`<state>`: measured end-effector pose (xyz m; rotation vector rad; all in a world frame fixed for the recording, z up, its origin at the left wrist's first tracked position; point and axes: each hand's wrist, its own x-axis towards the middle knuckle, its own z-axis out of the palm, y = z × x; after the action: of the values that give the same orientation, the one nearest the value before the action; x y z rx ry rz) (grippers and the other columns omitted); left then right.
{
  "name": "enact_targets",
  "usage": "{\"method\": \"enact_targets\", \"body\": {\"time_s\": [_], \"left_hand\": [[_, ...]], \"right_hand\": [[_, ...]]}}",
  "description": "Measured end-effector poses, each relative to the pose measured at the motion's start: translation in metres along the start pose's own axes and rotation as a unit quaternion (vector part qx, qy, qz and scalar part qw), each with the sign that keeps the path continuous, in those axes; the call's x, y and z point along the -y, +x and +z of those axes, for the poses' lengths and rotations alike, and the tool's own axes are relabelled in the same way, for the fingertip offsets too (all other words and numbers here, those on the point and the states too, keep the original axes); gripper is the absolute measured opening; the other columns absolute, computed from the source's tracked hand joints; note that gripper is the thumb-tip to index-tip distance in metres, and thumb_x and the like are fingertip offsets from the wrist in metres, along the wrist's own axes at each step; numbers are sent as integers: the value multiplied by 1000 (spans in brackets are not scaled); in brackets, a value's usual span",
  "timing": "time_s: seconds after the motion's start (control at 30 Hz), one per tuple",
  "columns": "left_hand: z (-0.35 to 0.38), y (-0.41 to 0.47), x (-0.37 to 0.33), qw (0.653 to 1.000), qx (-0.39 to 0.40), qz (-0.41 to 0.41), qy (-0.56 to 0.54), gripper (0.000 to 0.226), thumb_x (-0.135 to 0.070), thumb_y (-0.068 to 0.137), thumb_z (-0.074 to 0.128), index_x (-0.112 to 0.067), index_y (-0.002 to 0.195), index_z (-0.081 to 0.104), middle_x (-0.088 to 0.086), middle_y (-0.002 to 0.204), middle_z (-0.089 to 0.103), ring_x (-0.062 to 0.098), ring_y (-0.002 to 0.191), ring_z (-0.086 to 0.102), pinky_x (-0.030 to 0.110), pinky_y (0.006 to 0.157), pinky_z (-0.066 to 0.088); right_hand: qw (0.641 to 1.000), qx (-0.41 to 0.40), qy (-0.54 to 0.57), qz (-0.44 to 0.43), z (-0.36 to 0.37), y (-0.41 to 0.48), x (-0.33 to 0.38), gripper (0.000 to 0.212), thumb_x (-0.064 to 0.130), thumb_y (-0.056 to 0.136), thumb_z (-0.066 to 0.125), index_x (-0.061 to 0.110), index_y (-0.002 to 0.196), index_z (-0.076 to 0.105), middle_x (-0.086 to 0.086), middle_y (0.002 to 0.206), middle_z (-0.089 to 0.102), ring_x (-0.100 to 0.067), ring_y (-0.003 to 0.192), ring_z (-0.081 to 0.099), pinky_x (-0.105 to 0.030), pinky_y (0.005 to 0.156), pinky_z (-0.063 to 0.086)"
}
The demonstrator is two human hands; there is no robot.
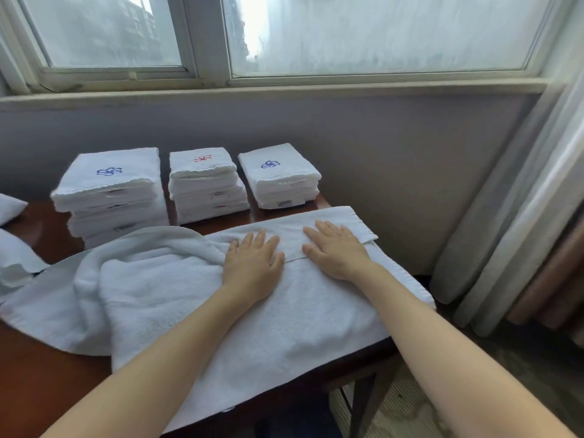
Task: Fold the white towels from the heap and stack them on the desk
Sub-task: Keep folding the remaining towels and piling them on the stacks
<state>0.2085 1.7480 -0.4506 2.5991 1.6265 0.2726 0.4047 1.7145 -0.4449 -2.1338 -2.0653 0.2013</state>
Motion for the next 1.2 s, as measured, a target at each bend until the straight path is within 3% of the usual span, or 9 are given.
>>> {"method": "enact_targets", "body": {"time_s": [0.3,0.43,0.53,0.63,0.77,0.87,0.97,1.07,1.2], "left_hand": [[1,15,-23,999,-14,6,-47,52,-43,101,31,-28,150,34,1,162,22,21,150,14,46,122,5],[-23,5,-8,984,23,27,-176,41,-38,99,48,-25,138,54,-1,150,45,18,140,37,39,116,27],[-48,-14,21,974,-25,24,-222,31,-36,97,53,-31,125,64,-15,130,62,6,122,54,28,101,42],[-71,-42,64,971,-96,-1,-218,22,-35,96,55,-35,113,69,-19,113,68,1,103,61,30,93,48],[-89,-86,129,960,-161,-64,-220,16,-31,95,57,-34,105,70,-18,103,69,-1,93,61,28,84,51],[-95,-122,171,955,-184,-117,-201,14,-33,94,57,-42,98,67,-25,94,65,-12,86,57,12,69,42],[-96,-150,200,953,-178,-166,-183,13,-34,93,57,-41,96,68,-26,94,65,-15,81,55,11,66,38],[-91,-171,212,955,-146,-196,-169,16,-30,92,55,-40,94,68,-23,95,67,-8,86,57,17,71,43],[-78,-188,210,964,-126,-172,-159,21,-17,90,55,-34,90,68,-20,98,64,2,99,56,25,85,46]], "right_hand": [[999,-31,7,-13,-11,3,-23,54,47,103,29,31,154,26,0,164,15,-14,151,8,-40,122,-1],[996,-75,54,0,-16,-6,-10,45,38,102,41,25,145,44,-2,154,38,-16,144,27,-43,122,8],[982,-105,156,-20,-20,-8,22,41,30,101,48,22,141,51,0,147,49,-16,138,39,-38,117,24],[972,-92,197,-86,-22,-5,76,42,28,98,53,24,140,53,4,141,54,-13,131,47,-32,109,37],[947,-71,258,-179,-17,2,157,34,27,95,58,29,129,62,14,129,62,-2,119,54,-26,100,43],[925,-60,275,-255,-13,1,214,26,24,92,61,28,116,69,17,115,68,6,106,57,-19,92,44],[918,-42,237,-316,-8,-6,259,18,25,90,63,32,103,73,16,102,72,3,93,62,-16,79,48],[933,-12,111,-343,-2,-11,284,15,37,86,63,37,97,72,11,96,69,-1,84,52,-21,62,38],[947,16,-63,-316,6,-15,299,31,46,76,64,26,98,70,2,97,63,-15,85,51,-27,64,37]]}}
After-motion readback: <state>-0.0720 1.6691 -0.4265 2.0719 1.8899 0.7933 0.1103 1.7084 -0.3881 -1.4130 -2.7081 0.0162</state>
